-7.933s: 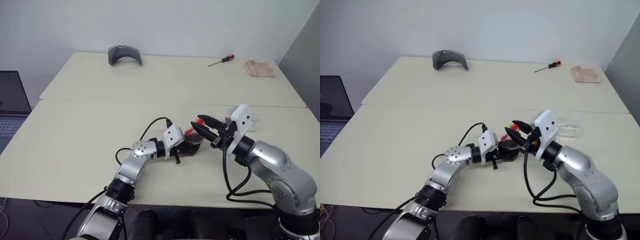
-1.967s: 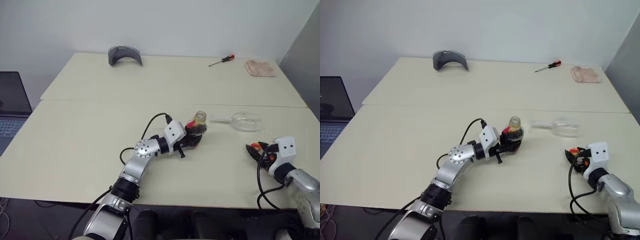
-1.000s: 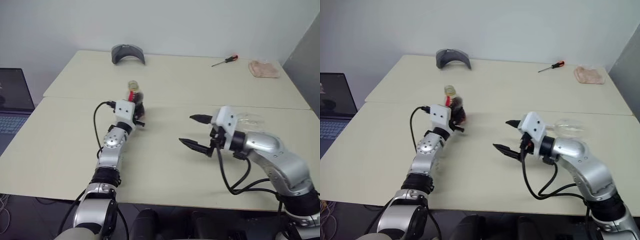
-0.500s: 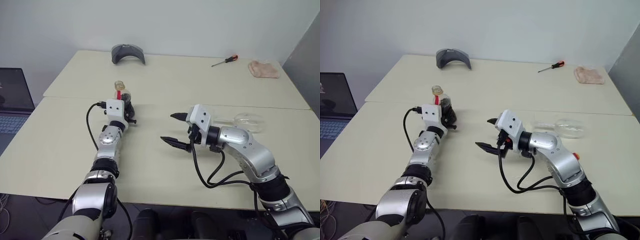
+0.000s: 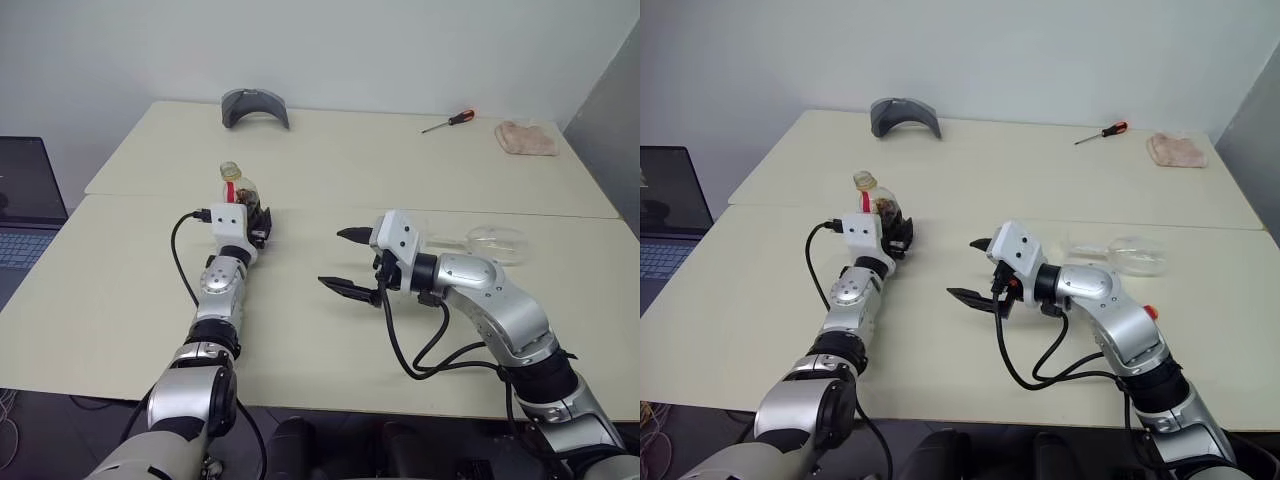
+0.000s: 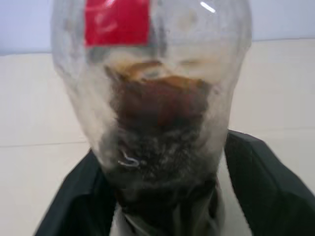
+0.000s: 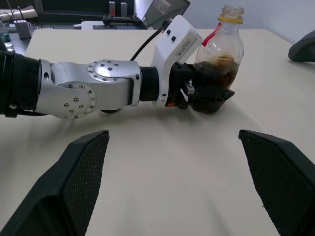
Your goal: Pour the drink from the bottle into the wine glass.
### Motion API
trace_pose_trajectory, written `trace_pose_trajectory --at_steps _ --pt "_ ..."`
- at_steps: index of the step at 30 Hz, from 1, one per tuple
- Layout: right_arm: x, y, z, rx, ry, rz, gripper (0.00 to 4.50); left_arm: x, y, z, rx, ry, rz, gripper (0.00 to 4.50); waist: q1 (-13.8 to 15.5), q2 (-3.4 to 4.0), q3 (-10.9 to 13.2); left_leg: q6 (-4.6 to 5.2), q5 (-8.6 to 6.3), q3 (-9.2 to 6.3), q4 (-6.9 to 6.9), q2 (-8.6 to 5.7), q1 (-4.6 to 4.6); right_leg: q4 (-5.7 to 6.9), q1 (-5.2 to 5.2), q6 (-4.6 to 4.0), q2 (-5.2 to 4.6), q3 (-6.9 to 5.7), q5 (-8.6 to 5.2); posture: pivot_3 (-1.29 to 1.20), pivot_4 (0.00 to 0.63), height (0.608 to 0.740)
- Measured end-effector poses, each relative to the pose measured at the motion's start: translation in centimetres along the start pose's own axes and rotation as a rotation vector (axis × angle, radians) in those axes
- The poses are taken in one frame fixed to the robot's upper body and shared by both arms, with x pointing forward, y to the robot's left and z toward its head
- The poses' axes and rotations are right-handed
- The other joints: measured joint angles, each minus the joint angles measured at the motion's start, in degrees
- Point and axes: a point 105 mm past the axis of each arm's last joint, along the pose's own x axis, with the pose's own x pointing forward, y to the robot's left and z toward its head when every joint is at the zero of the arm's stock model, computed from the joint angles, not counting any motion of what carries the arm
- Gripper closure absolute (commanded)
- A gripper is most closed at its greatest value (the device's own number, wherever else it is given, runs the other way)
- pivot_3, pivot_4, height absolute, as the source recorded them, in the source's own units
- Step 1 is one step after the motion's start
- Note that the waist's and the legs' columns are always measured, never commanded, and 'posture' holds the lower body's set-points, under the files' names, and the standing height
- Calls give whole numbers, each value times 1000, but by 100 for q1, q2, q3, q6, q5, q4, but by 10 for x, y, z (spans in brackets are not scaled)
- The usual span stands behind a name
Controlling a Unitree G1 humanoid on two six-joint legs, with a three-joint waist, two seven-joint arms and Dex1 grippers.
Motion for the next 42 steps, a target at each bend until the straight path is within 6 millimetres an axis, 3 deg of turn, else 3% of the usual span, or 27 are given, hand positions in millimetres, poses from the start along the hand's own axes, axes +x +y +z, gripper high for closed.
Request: trace_pose_trajectory --at_steps 1,15,30,42 --pt "0 0 0 0 -1 1 0 0 -1 1 -1 -7 -2 41 -1 0 0 0 0 0 0 0 0 0 0 0 0 1 0 0 150 740" --pt "0 3 1 2 -2 25 0 -11 -4 5 1 -46 -24 41 -28 0 0 0 0 0 -1 1 1 0 0 0 0 1 0 0 150 740" --pt "-7 10 2 15 11 67 0 -30 13 -1 52 -9 47 41 -33 1 0 0 0 -1 -3 3 1 0 0 -1 0 3 0 0 150 740" --pt "-50 8 5 66 30 -16 0 -94 26 9 154 28 26 41 -33 1 -1 0 -1 -1 -9 8 5 -3 3 -4 -1 5 1 0 150 740"
